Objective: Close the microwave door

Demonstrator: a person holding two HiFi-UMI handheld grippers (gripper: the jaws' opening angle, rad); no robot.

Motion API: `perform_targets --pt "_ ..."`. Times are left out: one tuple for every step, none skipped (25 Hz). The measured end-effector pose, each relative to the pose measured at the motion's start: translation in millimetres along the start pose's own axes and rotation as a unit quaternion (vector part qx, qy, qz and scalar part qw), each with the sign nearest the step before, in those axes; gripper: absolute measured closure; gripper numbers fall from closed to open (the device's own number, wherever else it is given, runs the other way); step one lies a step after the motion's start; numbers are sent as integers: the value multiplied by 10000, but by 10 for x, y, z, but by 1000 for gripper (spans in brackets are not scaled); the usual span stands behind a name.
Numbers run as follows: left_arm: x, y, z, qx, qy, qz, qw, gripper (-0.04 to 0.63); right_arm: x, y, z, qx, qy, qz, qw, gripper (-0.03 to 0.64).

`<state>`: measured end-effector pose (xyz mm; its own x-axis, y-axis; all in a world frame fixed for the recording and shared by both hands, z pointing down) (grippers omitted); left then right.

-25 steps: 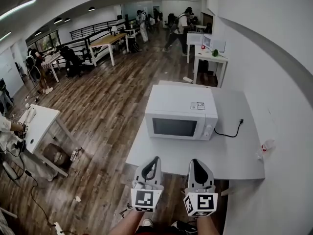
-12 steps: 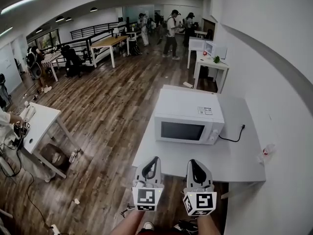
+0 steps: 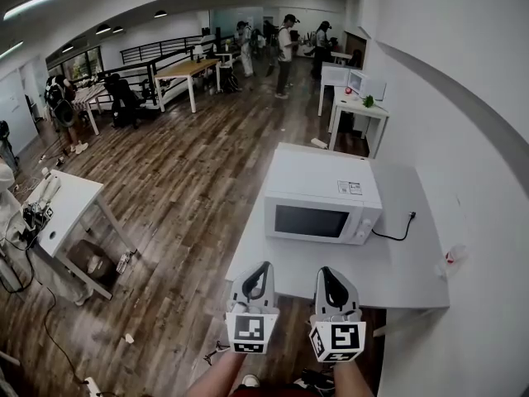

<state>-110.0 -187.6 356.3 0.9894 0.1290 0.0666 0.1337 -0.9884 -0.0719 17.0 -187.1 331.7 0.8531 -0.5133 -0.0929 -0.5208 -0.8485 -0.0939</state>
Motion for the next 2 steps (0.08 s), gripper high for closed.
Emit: perform_targets --pt "8 6 3 7 2 -1 10000 569 8 0 -3 2 2 0 10000 588" --pt "17 13 5 13 5 -2 10000 569 17 0 -6 4 6 0 10000 588"
Point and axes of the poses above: the fingertips, and each gripper's own axes: y forward along the fingers, x to its right, z out of its top, the point moved 1 cm from there along -y, backward along the fingers, and after that the axes turned 4 degrees about z, right-handed, at the moved point
